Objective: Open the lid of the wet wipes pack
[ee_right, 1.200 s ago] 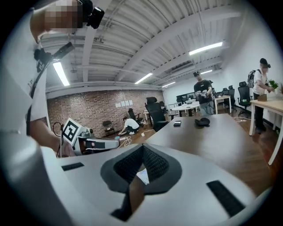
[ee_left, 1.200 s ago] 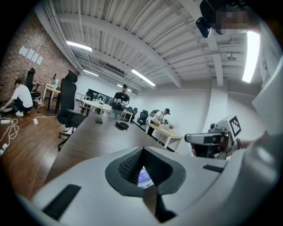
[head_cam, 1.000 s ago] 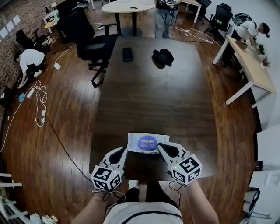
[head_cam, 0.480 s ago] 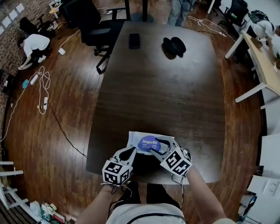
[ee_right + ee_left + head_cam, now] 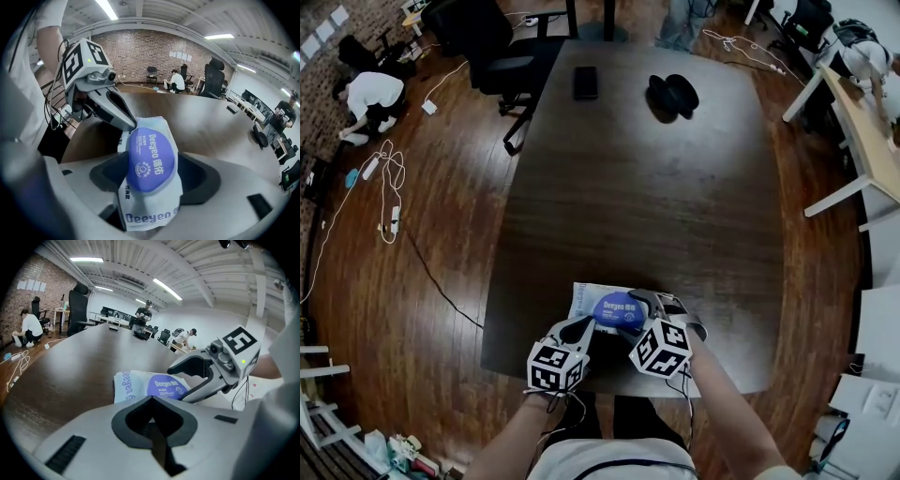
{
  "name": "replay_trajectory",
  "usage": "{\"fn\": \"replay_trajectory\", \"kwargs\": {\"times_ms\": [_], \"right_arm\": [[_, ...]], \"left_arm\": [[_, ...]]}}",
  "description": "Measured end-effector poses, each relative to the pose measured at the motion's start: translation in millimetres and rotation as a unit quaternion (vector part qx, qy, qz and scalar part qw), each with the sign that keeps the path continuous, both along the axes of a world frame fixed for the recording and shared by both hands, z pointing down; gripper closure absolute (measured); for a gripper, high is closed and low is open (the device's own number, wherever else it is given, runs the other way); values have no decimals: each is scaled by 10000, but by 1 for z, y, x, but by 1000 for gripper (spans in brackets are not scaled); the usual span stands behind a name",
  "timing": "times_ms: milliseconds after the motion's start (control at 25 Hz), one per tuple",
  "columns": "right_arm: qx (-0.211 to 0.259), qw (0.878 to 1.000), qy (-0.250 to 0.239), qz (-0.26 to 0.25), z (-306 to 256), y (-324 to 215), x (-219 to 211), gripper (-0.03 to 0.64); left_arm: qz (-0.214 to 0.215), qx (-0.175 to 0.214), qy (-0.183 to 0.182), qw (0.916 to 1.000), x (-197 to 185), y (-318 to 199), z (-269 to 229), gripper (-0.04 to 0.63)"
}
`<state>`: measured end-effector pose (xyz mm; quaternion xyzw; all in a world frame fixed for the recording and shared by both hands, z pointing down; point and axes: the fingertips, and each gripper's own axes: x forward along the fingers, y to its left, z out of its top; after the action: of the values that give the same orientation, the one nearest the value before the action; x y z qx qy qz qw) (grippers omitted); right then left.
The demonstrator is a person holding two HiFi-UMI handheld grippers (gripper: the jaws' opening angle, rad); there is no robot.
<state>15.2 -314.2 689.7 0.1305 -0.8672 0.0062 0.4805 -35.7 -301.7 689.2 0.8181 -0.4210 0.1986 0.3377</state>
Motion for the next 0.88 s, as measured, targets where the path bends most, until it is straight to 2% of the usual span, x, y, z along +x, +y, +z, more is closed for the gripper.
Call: {"fn": "replay_trajectory", "kwargs": {"times_ms": [160, 280, 520, 720, 880], "right_arm": [[-53, 9999, 117, -95, 8, -2, -2, 304], [-264, 9996, 53, -61, 12, -1, -2, 304], [-1297, 9904, -459, 160, 11, -3, 0, 305], [-1861, 9799, -662, 259, 12, -7, 2, 305], [-2460, 9624, -1059, 455, 8, -9, 1, 305]], "left_arm": [[49, -23, -11, 10000, 3, -2, 3, 594], [69, -97, -35, 9999, 3, -1, 4, 594], [111, -218, -78, 9997, 4, 2, 7, 594], [88, -172, -60, 9998, 4, -1, 6, 594], [63, -181, -104, 9998, 3, -2, 7, 594]]}}
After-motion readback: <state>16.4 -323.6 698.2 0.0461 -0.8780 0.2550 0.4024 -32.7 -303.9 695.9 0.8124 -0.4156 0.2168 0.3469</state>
